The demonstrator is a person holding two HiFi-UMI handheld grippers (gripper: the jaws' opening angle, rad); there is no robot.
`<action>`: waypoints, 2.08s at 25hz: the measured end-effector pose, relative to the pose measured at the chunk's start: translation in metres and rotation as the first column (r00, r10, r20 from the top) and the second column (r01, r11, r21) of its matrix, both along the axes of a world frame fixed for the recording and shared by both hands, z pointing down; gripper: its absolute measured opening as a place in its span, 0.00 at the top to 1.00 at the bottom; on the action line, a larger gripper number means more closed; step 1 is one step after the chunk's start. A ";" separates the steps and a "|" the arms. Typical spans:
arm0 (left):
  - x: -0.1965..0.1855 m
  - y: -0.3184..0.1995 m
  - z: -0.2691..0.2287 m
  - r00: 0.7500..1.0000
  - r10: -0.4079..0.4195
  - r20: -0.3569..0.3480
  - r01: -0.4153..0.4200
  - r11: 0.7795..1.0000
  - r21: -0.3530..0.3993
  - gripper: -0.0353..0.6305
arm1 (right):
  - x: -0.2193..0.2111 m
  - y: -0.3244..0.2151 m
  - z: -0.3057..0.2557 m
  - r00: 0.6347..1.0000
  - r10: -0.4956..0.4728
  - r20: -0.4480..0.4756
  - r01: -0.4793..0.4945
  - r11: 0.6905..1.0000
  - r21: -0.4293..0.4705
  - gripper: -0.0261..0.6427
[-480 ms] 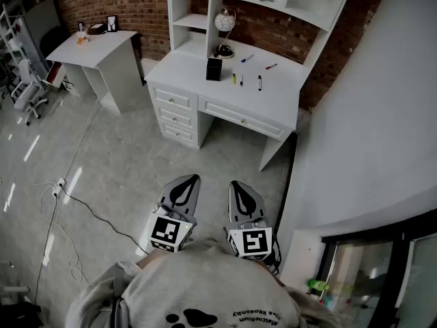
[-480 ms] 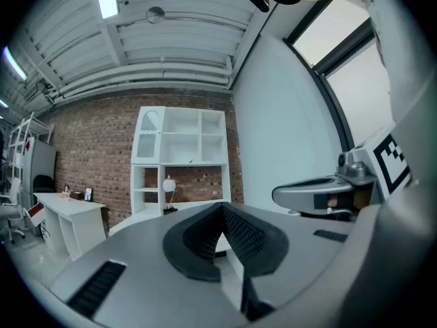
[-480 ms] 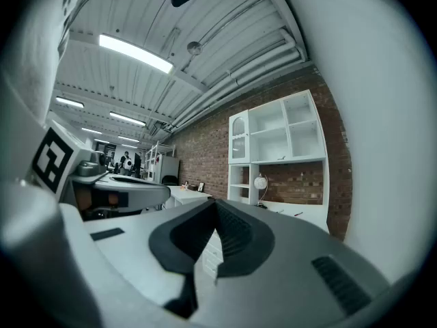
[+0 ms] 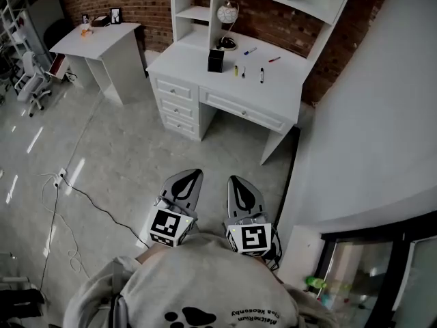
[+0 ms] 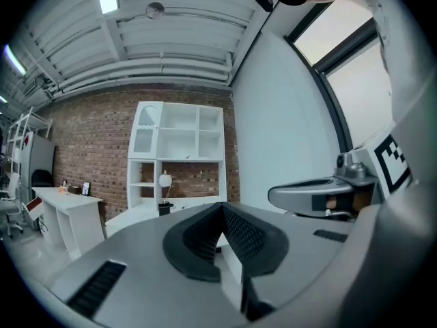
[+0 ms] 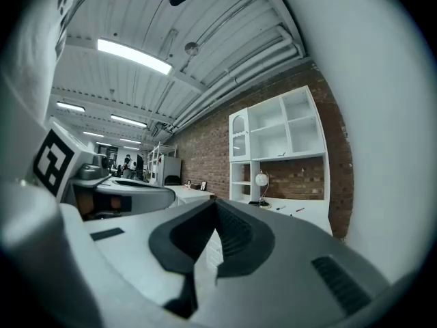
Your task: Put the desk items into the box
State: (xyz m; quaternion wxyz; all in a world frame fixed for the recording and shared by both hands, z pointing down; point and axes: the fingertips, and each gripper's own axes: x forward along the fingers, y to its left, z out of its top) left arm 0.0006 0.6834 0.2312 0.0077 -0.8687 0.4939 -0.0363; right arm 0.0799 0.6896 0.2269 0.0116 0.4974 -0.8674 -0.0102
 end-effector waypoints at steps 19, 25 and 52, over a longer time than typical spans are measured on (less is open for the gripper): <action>-0.027 -0.070 0.008 0.999 0.019 -0.031 -0.020 0.999 -0.034 0.94 | -0.043 -0.066 -0.002 0.997 -0.071 0.040 0.072 0.997 -0.020 0.94; -0.044 -0.125 0.013 0.998 0.046 -0.030 -0.048 0.998 -0.050 0.94 | -0.058 -0.121 -0.001 0.998 -0.046 0.042 0.047 0.999 -0.027 0.94; -0.071 -0.257 0.031 0.993 0.089 -0.078 -0.096 0.991 -0.095 0.94 | -0.079 -0.254 0.019 1.000 0.013 -0.010 -0.014 0.996 -0.094 0.93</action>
